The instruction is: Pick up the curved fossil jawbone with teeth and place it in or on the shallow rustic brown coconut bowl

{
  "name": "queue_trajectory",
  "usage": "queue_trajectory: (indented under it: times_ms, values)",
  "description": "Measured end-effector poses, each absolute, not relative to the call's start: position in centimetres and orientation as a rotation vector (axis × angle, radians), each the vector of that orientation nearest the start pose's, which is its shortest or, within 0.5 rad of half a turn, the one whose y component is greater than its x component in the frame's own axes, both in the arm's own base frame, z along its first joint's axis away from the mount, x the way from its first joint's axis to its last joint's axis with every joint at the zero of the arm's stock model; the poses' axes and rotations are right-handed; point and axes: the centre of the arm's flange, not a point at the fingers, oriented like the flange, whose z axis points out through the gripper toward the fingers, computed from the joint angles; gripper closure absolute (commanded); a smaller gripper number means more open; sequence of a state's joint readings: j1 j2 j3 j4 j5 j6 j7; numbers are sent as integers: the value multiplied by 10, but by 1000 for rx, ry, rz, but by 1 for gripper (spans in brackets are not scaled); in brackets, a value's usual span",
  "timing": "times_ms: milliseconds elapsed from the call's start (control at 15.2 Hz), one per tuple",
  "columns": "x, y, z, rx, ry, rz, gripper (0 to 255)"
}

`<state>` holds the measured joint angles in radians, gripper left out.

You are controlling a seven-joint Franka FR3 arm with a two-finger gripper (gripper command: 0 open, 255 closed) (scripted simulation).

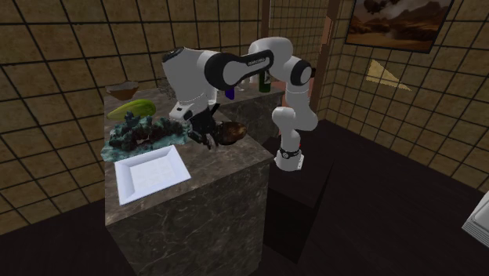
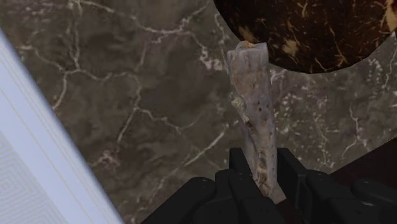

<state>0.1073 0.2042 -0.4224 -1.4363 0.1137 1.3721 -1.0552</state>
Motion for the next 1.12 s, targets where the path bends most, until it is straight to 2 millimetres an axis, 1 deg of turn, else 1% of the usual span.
queue_trajectory:
  times_ms: [792,924,990,1122]
  values:
    - [569,-147,626,-2746,-1074,259,255]
    - [555,-151,630,-2746,-1074,260,255]
    - [544,-155,634,-2746,-1074,260,255]
    - [516,-163,633,-2746,-1073,260,255]
